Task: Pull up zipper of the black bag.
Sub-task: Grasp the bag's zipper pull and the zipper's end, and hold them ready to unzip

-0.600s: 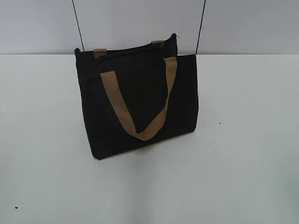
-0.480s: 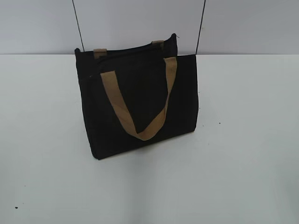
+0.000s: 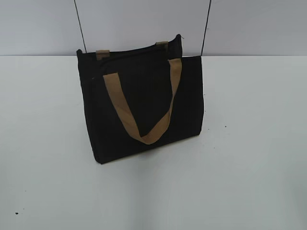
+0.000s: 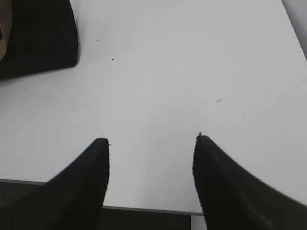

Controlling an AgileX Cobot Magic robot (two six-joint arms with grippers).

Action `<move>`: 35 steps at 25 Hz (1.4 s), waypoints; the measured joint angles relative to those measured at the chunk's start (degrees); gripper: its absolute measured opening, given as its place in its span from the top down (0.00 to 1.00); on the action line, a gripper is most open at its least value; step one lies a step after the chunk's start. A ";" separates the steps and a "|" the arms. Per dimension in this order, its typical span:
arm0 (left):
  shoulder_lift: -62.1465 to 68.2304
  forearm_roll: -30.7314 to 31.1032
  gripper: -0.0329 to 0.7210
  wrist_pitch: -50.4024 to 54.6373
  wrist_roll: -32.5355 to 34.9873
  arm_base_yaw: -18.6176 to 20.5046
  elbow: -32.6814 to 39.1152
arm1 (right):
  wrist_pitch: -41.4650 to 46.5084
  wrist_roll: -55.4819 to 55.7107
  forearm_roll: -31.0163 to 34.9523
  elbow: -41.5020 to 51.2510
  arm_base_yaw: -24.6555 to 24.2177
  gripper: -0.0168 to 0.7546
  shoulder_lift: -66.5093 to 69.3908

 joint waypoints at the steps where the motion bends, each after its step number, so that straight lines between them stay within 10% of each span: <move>1: 0.00 0.15 0.64 0.00 0.00 0.00 0.00 | 0.00 0.00 0.00 0.00 0.00 0.42 0.00; 12: 0.00 0.39 0.63 0.00 0.00 0.00 0.00 | 0.00 0.00 0.00 0.00 0.00 0.42 0.00; 18: 1.10 -0.37 0.25 -0.93 -1.26 0.00 -0.18 | 0.00 0.00 0.00 0.00 0.00 0.42 0.00; 22: 7.61 -0.76 0.20 -7.55 -1.54 -0.35 -1.33 | 0.00 0.00 0.00 0.00 0.00 0.42 0.00; 30: 32.68 -14.26 0.21 -24.51 14.16 -4.23 -1.61 | 0.00 0.00 0.00 0.00 0.00 0.42 0.00; 35: 50.72 -30.81 0.21 -30.91 35.20 -4.27 -1.67 | 0.00 0.00 0.00 0.00 0.00 0.42 0.00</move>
